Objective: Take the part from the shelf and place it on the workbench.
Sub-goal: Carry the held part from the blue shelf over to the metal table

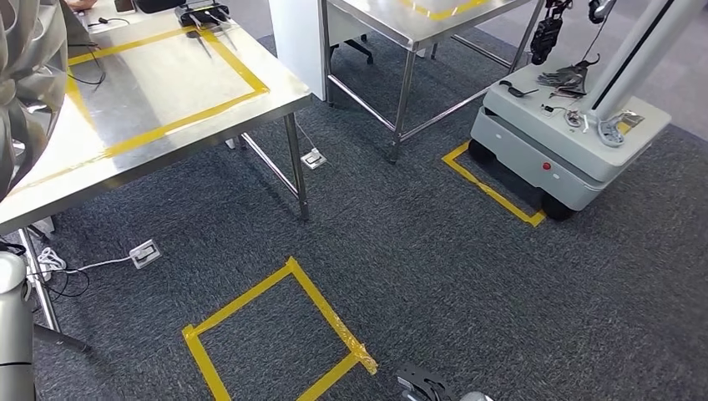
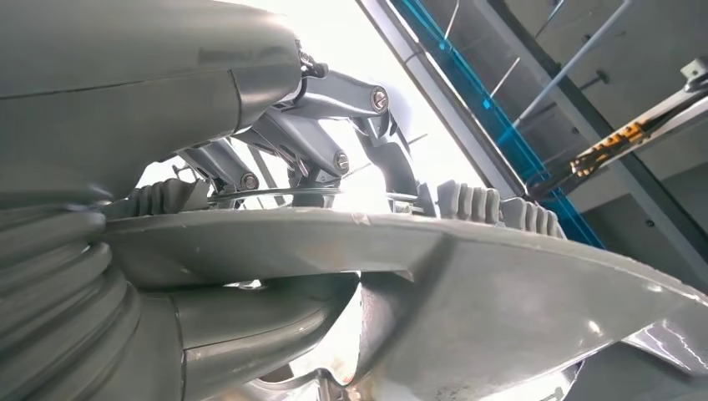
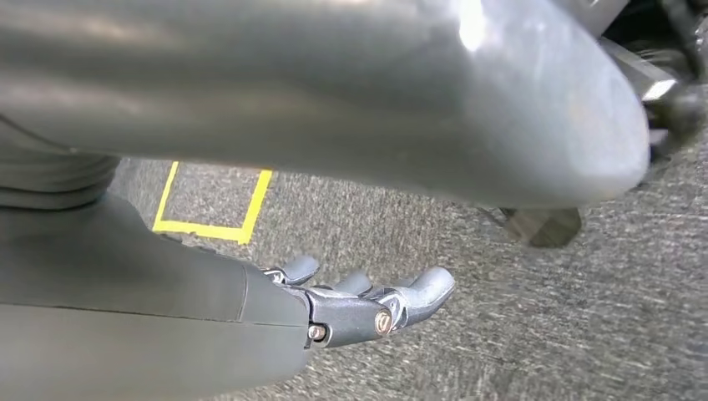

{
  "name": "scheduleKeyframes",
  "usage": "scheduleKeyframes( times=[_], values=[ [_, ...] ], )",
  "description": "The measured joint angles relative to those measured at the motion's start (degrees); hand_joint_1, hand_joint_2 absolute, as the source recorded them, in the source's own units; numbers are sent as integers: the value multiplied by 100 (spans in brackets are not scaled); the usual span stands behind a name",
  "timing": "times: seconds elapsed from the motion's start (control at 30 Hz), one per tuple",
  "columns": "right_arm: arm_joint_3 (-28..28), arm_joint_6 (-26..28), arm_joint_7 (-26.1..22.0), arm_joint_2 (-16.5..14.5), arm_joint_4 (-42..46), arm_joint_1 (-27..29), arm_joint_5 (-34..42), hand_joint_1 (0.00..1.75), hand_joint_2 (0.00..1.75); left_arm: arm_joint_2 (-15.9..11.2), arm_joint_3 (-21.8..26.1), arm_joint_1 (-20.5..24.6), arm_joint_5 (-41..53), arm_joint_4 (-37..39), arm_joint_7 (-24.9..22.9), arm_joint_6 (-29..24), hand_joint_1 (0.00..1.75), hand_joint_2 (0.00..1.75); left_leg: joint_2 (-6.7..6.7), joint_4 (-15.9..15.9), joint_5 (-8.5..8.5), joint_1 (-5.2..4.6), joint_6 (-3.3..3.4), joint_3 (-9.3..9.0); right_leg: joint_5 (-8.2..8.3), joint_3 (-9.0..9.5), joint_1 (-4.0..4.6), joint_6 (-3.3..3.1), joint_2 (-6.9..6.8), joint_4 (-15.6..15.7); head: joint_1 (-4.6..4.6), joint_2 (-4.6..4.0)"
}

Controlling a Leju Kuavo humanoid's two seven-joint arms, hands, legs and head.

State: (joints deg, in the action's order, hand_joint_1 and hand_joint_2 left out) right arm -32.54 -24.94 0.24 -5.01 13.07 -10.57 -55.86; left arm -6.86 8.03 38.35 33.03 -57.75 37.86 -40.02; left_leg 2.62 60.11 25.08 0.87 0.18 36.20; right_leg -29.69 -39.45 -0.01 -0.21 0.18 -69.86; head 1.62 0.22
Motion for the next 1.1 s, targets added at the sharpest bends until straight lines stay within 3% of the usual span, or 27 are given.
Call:
scheduleKeyframes(
  times=[0.07, 0.1, 0.2, 0.27, 0.37, 0.4, 0.43, 0.47, 0.53, 0.6, 0.63, 0.7, 0.77, 0.87, 0.93, 0.97, 1.0, 1.03, 1.1],
  values=[
    [0, 0, -3, 7, 0, -7, 10, 0, 0, 7, 1, 3, 0, -1, 18, 0, 175, 175, 74, -1, -19, -2, -39, 12, 268, 375, 13, -65, 123, 773, 3, 0],
    [0, 0, -4, 9, 0, -8, 14, 0, 0, 11, 1, 4, 0, -1, 32, 0, 175, 175, 104, -5, -33, 3, -69, 25, 303, 460, 28, -83, 157, 962, 3, 0],
    [0, 0, -9, 7, 0, -9, 20, 0, 0, 9, 2, -6, -1, -2, 66, 0, 175, 175, 186, -51, -79, 28, -183, 51, 330, 497, 41, -133, 86, 1065, -6, 0],
    [-1, 0, -19, 3, 2, -15, 24, 0, 0, -8, 4, 0, -2, -4, 74, 0, 175, 175, 77, 71, 30, 13, -234, 126, 392, 536, 4, -201, 16, 1150, 6, 0],
    [-2, 0, -24, 5, 3, -4, 26, 0, 0, -13, 6, 23, -1, 4, 75, 0, 175, 175, -181, 1041, 539, 13, -287, 547, 421, 544, -8, -245, -95, 1191, 21, 0],
    [-2, 0, -24, 5, 3, 2, 26, 0, 0, -10, 6, 21, -1, 10, 74, 0, 175, 175, -210, 1360, 650, 16, -308, 681, 418, 540, -8, -247, -136, 1188, 22, 0],
    [-2, 0, -24, 4, 2, 7, 26, 0, 0, -9, 6, 17, -1, 19, 74, 0, 175, 175, -223, 1480, 652, 20, -323, 721, 415, 537, -10, -246, -174, 1183, 22, 0],
    [-2, 0, -24, 3, 2, 8, 25, 0, 0, -10, 6, 14, -4, 26, 74, 0, 175, 175, -240, 1369, 550, 24, -334, 647, 411, 535, -14, -240, -212, 1175, 22, 0],
    [-2, 0, -22, 1, 3, 8, 24, 0, 0, -17, 6, 24, -23, 35, 83, 1, 175, 175, -388, 657, 231, 24, -345, 255, 384, 531, -18, -201, -281, 1133, 22, 0],
    [-2, 0, -13, 3, 4, 9, 22, 0, 0, -17, 3, 55, -49, 41, 95, 1, 175, 175, -539, 88, 85, -1, -283, -45, 337, 510, 13, -138, -343, 1060, 13, 0],
    [-2, 1, -9, 4, 4, 12, 22, 0, 0, -15, 1, 68, -60, 46, 100, 0, 175, 175, -562, 4, 95, -14, -236, -79, 322, 501, 35, -112, -381, 1039, 4, 0],
    [-2, 1, -8, 5, 4, 18, 21, 0, 0, -11, -1, 74, -74, 59, 108, 0, 175, 175, -453, 4, 78, -13, -134, -56, 308, 497, 54, -71, -469, 1028, -16, 0],
    [-1, 0, -14, 6, 4, 17, 26, 0, 0, -7, -1, 85, -67, 67, 110, 0, 175, 175, -352, -4, 48, 8, -62, -39, 180, 435, 32, -8, -374, 869, -19, 0],
    [-1, 0, -24, 7, 4, 25, 33, 0, 0, 31, -1, 111, -31, 74, 109, 0, 175, 175, -200, -8, 22, 25, -5, -14, -316, -12, -6, 65, -96, -102, -24, 0],
    [-1, 0, -31, 7, 4, 37, 40, 0, 0, 55, -1, 116, -12, 91, 109, 0, 175, 175, -83, -5, 15, 21, 3, -1, -438, -278, -7, 63, -60, -607, -24, 0],
    [-1, 0, -38, 7, 4, 38, 45, 0, 0, 58, -1, 116, -9, 98, 108, 0, 175, 175, -23, -3, 12, 20, 1, 0, -341, -271, -6, 46, -48, -556, -24, 0],
    [-1, 0, -49, 7, 4, 37, 51, 0, 0, 60, -1, 119, -9, 103, 108, 0, 175, 175, 37, -1, 9, 20, -3, -1, -149, -146, -6, 20, -18, -270, -24, 0],
    [-1, 0, -58, 11, 4, 33, 55, 0, 0, 62, -1, 125, -9, 103, 108, 0, 175, 175, 91, 0, 5, 26, -11, -1, 65, 47, -6, -15, 71, 153, -24, 0],
    [-1, 0, -72, 24, 4, 27, 59, 0, 0, 70, -1, 152, -9, 103, 109, 0, 175, 175, 197, -1, -13, 31, -55, 20, 310, 367, -3, -61, 248, 843, -24, 0]
  ],
)
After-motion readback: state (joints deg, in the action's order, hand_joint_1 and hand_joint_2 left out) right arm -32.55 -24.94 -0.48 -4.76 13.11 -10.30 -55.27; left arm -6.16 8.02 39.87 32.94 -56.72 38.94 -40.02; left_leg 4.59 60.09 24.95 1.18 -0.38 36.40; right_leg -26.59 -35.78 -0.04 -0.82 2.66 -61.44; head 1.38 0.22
